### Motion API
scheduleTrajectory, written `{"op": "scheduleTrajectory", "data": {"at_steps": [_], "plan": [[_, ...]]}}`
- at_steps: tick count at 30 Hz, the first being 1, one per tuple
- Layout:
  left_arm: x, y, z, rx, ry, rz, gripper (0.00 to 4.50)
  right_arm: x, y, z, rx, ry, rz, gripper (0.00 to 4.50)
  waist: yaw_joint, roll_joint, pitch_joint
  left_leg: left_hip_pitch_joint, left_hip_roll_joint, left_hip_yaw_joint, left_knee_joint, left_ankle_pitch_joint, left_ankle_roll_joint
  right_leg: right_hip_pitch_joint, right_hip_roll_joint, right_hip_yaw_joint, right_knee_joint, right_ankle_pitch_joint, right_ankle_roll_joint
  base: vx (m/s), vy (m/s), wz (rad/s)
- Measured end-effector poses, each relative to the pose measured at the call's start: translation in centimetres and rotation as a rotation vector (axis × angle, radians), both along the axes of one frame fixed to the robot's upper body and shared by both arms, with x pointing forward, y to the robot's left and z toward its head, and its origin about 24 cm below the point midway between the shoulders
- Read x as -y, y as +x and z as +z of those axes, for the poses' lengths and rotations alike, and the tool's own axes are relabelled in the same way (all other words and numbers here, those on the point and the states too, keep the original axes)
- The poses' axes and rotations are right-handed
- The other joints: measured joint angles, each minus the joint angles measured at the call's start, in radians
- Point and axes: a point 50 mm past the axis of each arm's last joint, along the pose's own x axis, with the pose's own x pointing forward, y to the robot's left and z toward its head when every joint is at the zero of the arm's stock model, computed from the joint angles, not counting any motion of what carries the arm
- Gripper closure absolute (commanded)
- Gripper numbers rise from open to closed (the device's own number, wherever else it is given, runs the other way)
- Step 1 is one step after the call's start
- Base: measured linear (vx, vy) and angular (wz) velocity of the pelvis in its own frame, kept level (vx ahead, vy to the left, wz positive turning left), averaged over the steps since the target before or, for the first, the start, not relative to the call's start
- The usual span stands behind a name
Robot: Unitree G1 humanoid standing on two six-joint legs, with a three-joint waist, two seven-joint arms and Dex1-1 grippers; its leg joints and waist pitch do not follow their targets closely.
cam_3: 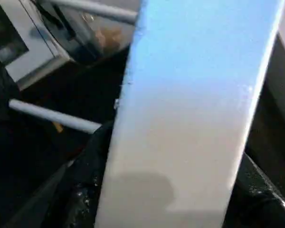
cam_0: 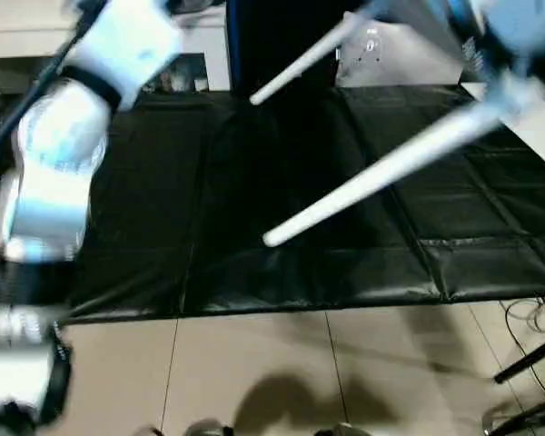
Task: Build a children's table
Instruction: Flip table
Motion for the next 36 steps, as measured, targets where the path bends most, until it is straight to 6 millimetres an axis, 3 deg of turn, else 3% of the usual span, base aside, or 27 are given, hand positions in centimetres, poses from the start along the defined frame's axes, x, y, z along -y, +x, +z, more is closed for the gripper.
{"op": "scheduleTrajectory", "data": {"at_steps": [2, 4, 8, 11, 17, 24, 30, 36], "plan": [[-0.6, -0.3, -0.8, -0.029, -0.051, 0.027, 2.89, -1.0, 0.3, 0.9, 0.01, -0.021, 0.043, 2.41, -0.002, -0.005, -0.001, 0.0, 0.002, 0.0, 0.002, 0.0, 0.0, 0.0, 0.0, -0.002, 0.0, 0.0, 0.0, 0.0, 0.0, 0.0], [-1.1, -0.6, -1.3, -0.044, -0.075, 0.052, 2.89, -1.6, 0.6, 1.3, 0.01, -0.032, 0.075, 1.85, -0.004, -0.013, -0.002, 0.0, 0.002, -0.001, 0.003, 0.0, 0.0, 0.0, 0.0, -0.003, 0.0, 0.0, 0.0, 0.0, 0.0, 0.0], [-2.0, -0.8, -1.6, -0.07, -0.114, 0.103, 2.89, -3.1, 0.6, 1.8, 0.004, -0.094, 0.177, 1.44, -0.013, -0.041, -0.003, -0.001, 0.004, -0.004, 0.005, 0.0, 0.0, 0.003, 0.0, -0.008, -0.002, 0.0, 0.0, 0.0, 0.0, 0.0], [-2.5, -0.8, -1.9, -0.095, -0.132, 0.131, 2.89, -4.0, 0.5, 1.8, 0.019, -0.123, 0.24, 1.15, -0.027, -0.046, -0.004, -0.003, 0.005, -0.007, 0.006, 0.0, 0.0, 0.007, 0.0, -0.011, -0.009, 0.0, 0.0, 0.0, 0.0, 0.0], [-3.2, -1.1, -2.0, -0.111, -0.158, 0.173, 2.89, -5.0, 0.7, 1.2, 0.082, -0.095, 0.312, 0.53, -0.05, -0.046, -0.004, -0.002, 0.004, -0.008, 0.007, -0.002, 0.002, 0.013, 0.0, -0.012, -0.017, 0.0, 0.0, 0.0, 0.0, 0.0], [-2.7, -1.2, -1.9, -0.108, -0.163, 0.161, 2.89, -6.4, 0.0, 1.5, 0.224, -0.072, 0.405, 0.03, -0.048, -0.04, -0.003, -0.003, 0.005, -0.009, 0.006, -0.002, 0.002, 0.012, 0.0, -0.013, -0.013, 0.002, -0.002, 0.0, 0.0, 0.0], [-2.5, -1.2, -2.0, -0.113, -0.176, 0.158, 2.9, -7.6, -0.7, 1.3, 0.348, -0.062, 0.477, 0.0, -0.048, -0.036, -0.003, -0.003, 0.005, -0.01, 0.006, -0.002, 0.002, 0.012, 0.001, -0.013, -0.013, 0.002, -0.003, 0.0, 0.0, 0.0], [-1.9, -1.2, -2.6, -0.125, -0.193, 0.143, 2.9, -10.9, -2.0, -2.7, 0.373, 0.026, 0.656, 0.0, -0.045, -0.037, -0.004, -0.003, 0.005, -0.01, 0.004, -0.002, 0.002, 0.014, 0.001, -0.012, -0.013, 0.002, -0.003, 0.0, 0.0, 0.0]]}}
